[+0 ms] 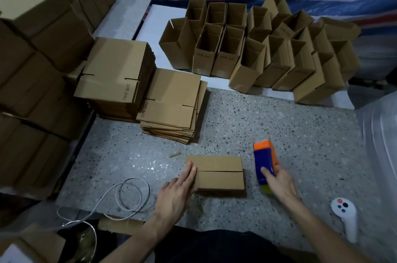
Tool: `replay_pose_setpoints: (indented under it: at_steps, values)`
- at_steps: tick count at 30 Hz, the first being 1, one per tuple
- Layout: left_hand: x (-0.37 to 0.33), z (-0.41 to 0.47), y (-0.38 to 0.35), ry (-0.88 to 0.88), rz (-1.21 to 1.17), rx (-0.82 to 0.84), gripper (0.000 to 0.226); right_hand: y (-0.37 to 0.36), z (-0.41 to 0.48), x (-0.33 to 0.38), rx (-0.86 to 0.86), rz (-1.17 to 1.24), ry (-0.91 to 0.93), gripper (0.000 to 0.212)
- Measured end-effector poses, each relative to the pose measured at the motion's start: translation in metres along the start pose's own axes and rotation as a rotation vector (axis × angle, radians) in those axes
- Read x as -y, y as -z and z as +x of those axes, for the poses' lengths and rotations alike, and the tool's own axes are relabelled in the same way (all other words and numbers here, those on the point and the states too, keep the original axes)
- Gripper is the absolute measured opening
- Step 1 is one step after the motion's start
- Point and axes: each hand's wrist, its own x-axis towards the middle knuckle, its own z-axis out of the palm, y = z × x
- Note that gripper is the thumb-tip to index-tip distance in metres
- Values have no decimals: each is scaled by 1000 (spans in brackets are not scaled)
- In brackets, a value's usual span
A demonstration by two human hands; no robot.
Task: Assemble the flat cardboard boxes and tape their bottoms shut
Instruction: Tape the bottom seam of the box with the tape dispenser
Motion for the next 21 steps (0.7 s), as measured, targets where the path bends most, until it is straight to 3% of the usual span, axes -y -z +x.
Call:
replay_pose_setpoints:
  at_steps: [4,8,10,12,15,17,21]
  values:
    - [1,-1,-4,2,-31,-48,65,37,-3,48,-16,342,251,7]
    - [3,-1,-8,-7,-44,-83,65,43,-21,102,273,487,450,44]
    - [2,-1,-8,-6,-38,-102,61,28,-30,123,397,373,485,48]
    - [2,-1,-6,-50,-16,-215,41,8,-35,136,493,193,538,45]
    - [4,-2,-10,-61,-32,-289,25,-11,-36,140,545,-18,568,43]
    - [7,0,-14,-28,-281,-272,19,-14,-35,139,547,-67,578,39]
    - [2,8,0,126,-1218,-94,48,-17,-37,141,524,-122,588,45]
